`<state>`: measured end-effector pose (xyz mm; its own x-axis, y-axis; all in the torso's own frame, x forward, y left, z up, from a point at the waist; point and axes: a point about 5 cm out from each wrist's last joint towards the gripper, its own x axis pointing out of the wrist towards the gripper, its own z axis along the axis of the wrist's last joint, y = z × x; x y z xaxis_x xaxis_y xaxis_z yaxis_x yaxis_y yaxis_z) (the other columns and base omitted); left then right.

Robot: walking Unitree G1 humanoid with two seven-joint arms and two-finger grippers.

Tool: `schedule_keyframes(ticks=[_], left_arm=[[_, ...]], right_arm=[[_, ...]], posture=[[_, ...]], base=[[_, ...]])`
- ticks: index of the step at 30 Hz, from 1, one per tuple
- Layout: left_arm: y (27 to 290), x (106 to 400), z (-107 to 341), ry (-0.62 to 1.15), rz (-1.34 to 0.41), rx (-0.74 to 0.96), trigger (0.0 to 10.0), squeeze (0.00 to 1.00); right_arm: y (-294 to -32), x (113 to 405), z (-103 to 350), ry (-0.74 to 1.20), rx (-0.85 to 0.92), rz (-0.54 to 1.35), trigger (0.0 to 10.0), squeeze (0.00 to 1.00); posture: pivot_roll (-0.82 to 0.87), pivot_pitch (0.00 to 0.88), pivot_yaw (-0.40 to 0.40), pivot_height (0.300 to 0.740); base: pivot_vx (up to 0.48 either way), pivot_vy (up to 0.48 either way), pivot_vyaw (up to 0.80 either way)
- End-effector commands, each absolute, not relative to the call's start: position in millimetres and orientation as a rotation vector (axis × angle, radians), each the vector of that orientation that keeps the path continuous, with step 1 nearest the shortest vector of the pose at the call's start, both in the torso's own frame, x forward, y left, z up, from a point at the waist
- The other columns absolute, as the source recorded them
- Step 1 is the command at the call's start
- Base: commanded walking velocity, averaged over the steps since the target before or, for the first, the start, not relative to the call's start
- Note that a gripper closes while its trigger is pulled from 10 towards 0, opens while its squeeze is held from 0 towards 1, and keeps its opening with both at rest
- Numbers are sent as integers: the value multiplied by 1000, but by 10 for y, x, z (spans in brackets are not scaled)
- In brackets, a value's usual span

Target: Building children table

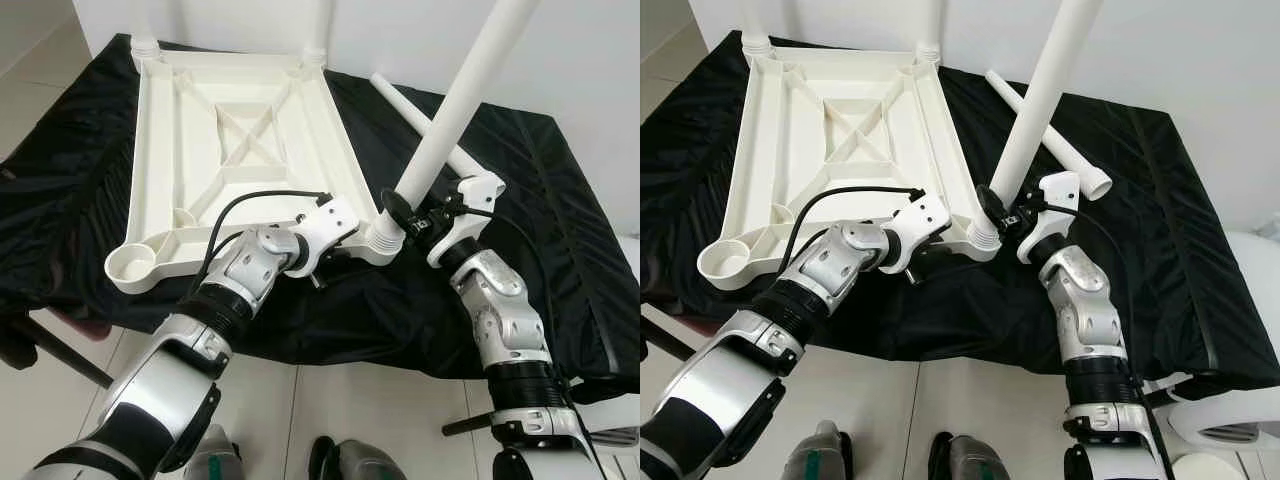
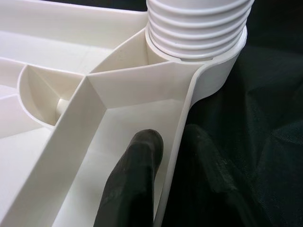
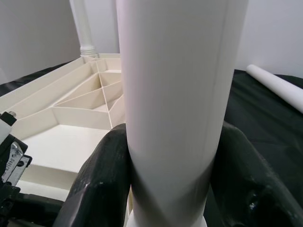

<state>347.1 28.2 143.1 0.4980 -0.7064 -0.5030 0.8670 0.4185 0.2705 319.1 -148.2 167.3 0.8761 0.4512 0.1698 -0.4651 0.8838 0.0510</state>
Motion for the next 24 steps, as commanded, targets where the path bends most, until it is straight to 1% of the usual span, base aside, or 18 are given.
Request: schedule_keyframes(ticks=[1,7,16,24], left_arm=[[131,3476,1717,193,-1023,568,10000,0],[128,3475,1725,191,-1026,568,10000,0],[131,3472,1734,190,-1026,570,10000,0],[130,3462,1743,188,-1028,568,10000,0]], right_arm=[[-1258,3124,1416,-35,128,532,10000,0],[-1251,3116,1445,-67,137,428,10000,0],[-1189,3128,1496,-95,154,326,10000,0],[-1134,3119,1494,-99,145,278,10000,0]], posture=[[70,66,-108,740],[67,70,-106,740],[70,72,-106,740],[74,79,-110,740]], base=[[0,0,0],[0,0,0],[0,0,0],[0,0,0]])
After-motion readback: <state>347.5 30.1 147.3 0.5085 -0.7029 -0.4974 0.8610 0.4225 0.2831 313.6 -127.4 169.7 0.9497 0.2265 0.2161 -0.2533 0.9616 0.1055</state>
